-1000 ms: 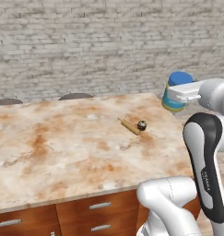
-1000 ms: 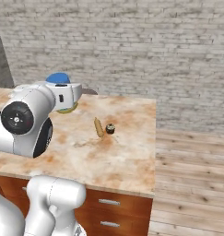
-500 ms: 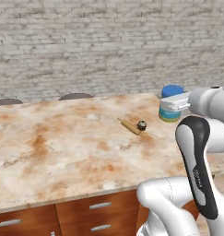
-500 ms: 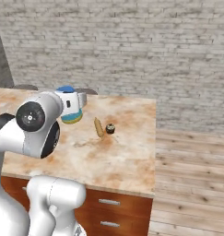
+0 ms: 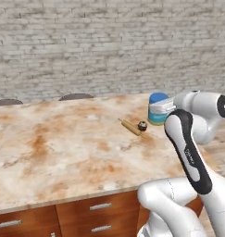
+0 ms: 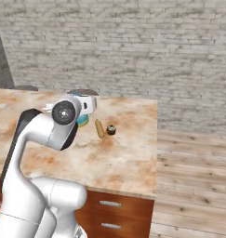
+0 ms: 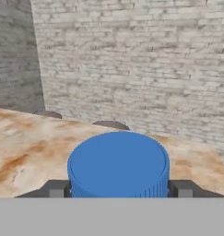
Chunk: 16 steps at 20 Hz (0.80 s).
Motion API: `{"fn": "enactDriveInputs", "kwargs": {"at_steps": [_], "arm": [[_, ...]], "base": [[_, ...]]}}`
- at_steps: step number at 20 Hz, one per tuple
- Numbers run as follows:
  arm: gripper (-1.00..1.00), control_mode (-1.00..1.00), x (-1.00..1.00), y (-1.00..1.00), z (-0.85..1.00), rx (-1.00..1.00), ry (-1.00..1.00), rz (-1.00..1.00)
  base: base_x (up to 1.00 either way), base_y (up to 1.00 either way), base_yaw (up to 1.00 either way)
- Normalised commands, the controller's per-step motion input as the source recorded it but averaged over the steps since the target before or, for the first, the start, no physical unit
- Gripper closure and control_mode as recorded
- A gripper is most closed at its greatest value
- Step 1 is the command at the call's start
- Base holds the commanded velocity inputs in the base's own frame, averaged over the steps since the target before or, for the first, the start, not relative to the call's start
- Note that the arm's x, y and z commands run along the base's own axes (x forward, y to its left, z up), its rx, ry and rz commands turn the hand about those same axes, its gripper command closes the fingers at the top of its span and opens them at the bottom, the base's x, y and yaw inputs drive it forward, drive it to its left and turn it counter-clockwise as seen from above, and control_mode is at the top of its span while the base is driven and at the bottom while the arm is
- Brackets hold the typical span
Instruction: Move the shaker and mayonnaise from the cabinet to the dining counter.
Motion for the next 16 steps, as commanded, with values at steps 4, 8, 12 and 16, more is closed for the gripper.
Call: {"fn": "enactDriveInputs", "kwargs": {"at_steps": [4,8,12,16], "arm": [[1.00,-1.00,0.71,-0.01,-0.46,0.00,0.08,0.14],[1.00,-1.00,0.49,-0.13,-0.56,0.00,0.03,0.18],[1.00,-1.00,0.27,-0.23,-0.60,0.00,0.00,0.20],[1.00,-1.00,0.14,-0.26,-0.50,0.03,0.00,0.17]], "base": [[0.00,0.00,0.00],[0.00,0.00,0.00],[0.00,0.00,0.00],[0.00,0.00,0.00]]}}
